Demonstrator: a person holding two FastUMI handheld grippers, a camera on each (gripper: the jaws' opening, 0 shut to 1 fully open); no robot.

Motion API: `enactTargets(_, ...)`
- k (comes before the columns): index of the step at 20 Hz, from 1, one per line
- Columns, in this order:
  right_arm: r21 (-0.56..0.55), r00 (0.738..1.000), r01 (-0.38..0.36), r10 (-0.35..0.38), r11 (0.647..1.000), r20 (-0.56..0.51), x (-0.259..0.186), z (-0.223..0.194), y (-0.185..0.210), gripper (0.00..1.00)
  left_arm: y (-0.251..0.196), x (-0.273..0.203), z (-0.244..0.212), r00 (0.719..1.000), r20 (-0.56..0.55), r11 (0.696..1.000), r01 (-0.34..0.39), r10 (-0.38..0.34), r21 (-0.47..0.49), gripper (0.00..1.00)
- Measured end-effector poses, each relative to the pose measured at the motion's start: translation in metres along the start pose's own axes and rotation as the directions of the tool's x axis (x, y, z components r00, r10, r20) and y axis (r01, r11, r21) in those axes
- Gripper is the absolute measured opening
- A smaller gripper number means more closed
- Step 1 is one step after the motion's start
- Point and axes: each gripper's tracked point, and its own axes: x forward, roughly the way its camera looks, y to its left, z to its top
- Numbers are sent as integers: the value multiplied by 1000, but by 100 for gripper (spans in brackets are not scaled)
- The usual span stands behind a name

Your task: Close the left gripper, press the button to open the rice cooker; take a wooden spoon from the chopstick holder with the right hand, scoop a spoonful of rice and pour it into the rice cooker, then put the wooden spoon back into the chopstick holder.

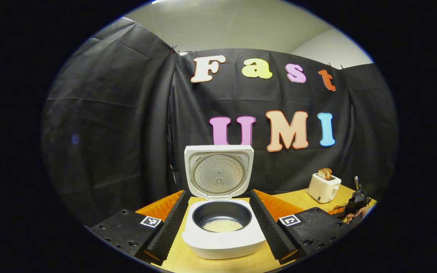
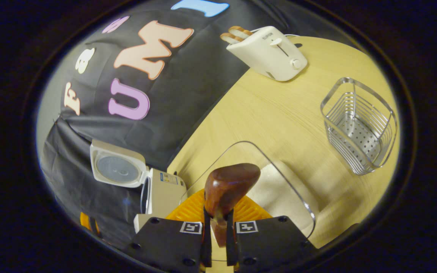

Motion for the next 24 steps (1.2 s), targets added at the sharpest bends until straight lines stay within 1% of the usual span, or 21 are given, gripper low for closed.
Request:
enactTargets(3,93,999,-24,22,995,24,-5,19,-2,19,-6,0,1,1000,-4,1000,7,-7,-1,96)
enactTargets(6,199,996,-83,79,977,29,-10,31,8,19,-8,0,5,1000,6,1000,10,-10,9,96)
enactTargets(8,239,994,-113,109,964,31,-14,35,18,18,-9,1,7,1000,11,1000,6,-6,3,96)
enactTargets(9,243,992,-123,119,962,30,-14,36,24,18,-9,0,7,1000,12,1000,4,-4,-4,99)
enactTargets(10,244,991,-131,129,961,27,-14,35,30,20,-9,-2,6,1000,12,1000,3,-2,-9,96)
enactTargets(12,240,989,-149,148,959,23,-12,37,42,18,-7,-3,5,1000,10,1000,-2,2,-17,96)
enactTargets(15,244,983,-181,181,953,23,-10,40,67,18,-2,-8,4,1000,6,1000,-11,11,-28,96)
enactTargets(17,231,977,-212,210,949,35,-10,42,89,17,3,-12,2,1000,4,999,-18,18,-29,96)
enactTargets(18,215,974,-227,225,950,34,-9,41,101,18,6,-14,1,1000,3,999,-23,23,-26,96)
enactTargets(20,187,966,-258,257,948,28,-9,37,129,17,13,-18,-1,999,-3,999,-36,36,-25,96)
enactTargets(21,178,961,-275,276,945,22,-8,34,142,18,17,-19,-1,999,-5,999,-43,43,-28,96)
enactTargets(24,144,955,-294,296,945,7,0,24,173,18,31,-25,-2,998,-3,997,-63,63,-42,96)
